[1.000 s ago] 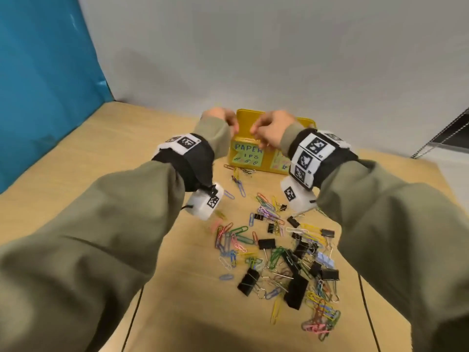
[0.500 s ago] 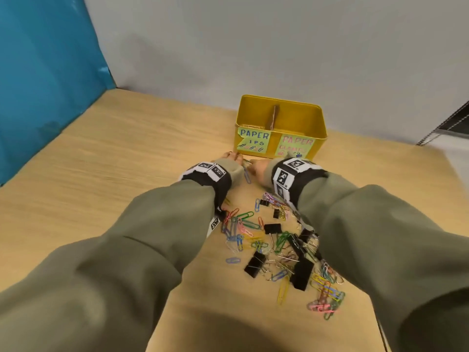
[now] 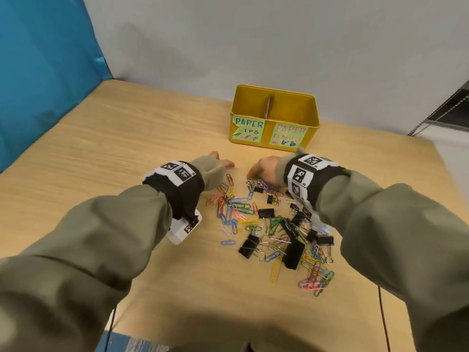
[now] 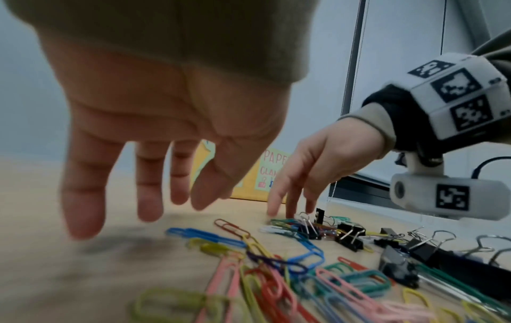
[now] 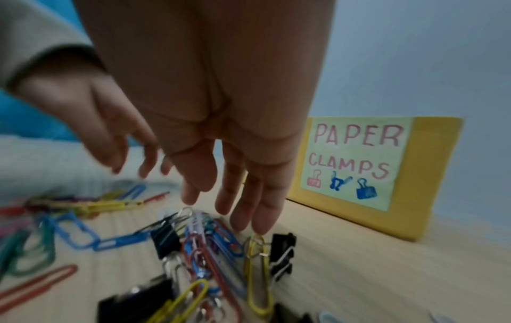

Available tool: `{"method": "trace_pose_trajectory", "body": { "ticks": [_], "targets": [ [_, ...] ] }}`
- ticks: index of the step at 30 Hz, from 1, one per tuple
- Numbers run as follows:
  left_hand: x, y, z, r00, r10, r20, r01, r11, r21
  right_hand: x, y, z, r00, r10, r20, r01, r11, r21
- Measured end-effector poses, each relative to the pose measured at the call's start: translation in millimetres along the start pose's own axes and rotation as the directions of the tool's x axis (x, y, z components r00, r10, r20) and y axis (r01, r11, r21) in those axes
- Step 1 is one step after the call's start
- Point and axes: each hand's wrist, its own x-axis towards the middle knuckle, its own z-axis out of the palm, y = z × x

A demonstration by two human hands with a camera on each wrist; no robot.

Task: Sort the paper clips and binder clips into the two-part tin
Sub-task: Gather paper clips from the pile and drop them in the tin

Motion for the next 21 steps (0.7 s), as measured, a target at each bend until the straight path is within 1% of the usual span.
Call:
{"method": "trace_pose_trajectory", "body": {
  "ticks": [1, 2, 3, 4, 5, 6, 8, 9, 11, 14, 16, 17, 19, 20, 21],
  "targets": [
    [-5.2, 0.0, 3.2, 1.000, -0.007, -0.001, 0.007, 1.000, 0.009, -2.2, 4.1, 0.1, 1.000, 0.008, -0.029, -0.007, 0.999, 0.037],
    [-10.0, 1.2, 6.3, 1.000, 0.006, -0.004, -0.006, 1.000, 0.022, -4.2, 8.3, -1.1, 0.998, 0.048, -0.047, -0.046, 0.998, 0.032],
    [-14.3, 2.2, 11.1, 0.999, 0.032, -0.003, -0.032, 0.999, 0.033, -4.7, 13.6, -1.3, 0.993, 0.108, -0.056, -0.109, 0.994, -0.007],
    [-19.6, 4.4, 14.8, 0.998, 0.061, -0.006, -0.060, 0.997, 0.038, -4.6, 18.5, -0.7, 0.984, 0.170, -0.056, -0.175, 0.981, -0.089],
    [-23.6, 6.1, 18.0, 0.997, 0.079, -0.013, -0.078, 0.997, 0.029, -4.0, 22.3, 1.1, 0.976, 0.212, -0.059, -0.219, 0.963, -0.159],
    [-28.3, 7.0, 20.4, 0.996, 0.088, -0.026, -0.088, 0.996, 0.012, -5.2, 22.7, 4.5, 0.971, 0.230, -0.071, -0.239, 0.953, -0.187],
    [-36.3, 6.2, 21.5, 0.994, 0.078, -0.071, -0.080, 0.996, -0.028, -4.1, 14.7, 10.9, 0.976, 0.186, -0.113, -0.201, 0.970, -0.136],
    [-40.6, 4.3, 21.8, 0.995, 0.056, -0.079, -0.061, 0.997, -0.053, -3.8, 7.1, 13.0, 0.983, 0.142, -0.118, -0.153, 0.985, -0.082],
    [-48.7, 0.2, 22.6, 0.999, 0.000, -0.052, -0.004, 0.997, -0.079, -5.3, -11.2, 15.6, 0.994, 0.053, -0.098, -0.046, 0.996, 0.074],
    [-55.0, -2.3, 26.5, 0.998, -0.067, -0.018, 0.066, 0.996, -0.062, -9.2, -27.6, 17.8, 0.996, -0.074, -0.054, 0.087, 0.952, 0.293],
    [-56.1, -1.4, 29.7, 0.997, -0.082, -0.009, 0.081, 0.994, -0.077, -13.7, -24.6, 18.5, 0.995, -0.097, -0.039, 0.104, 0.913, 0.395],
    [-56.2, 0.2, 31.0, 0.997, -0.077, -0.007, 0.077, 0.994, -0.081, -14.7, -20.5, 17.8, 0.994, -0.081, -0.067, 0.101, 0.910, 0.401],
    [-56.0, 5.1, 32.3, 0.998, -0.061, 0.006, 0.061, 0.995, -0.078, -16.5, -11.5, 16.5, 0.990, -0.041, -0.138, 0.084, 0.941, 0.329],
    [-55.7, 8.8, 32.1, 0.999, -0.052, 0.017, 0.053, 0.996, -0.067, -18.0, -8.5, 17.9, 0.990, -0.035, -0.138, 0.073, 0.957, 0.281],
    [-54.6, 12.6, 31.6, 0.999, -0.043, 0.029, 0.044, 0.998, -0.047, -19.4, -6.9, 20.0, 0.994, -0.034, -0.102, 0.056, 0.973, 0.223]
  ]
}}
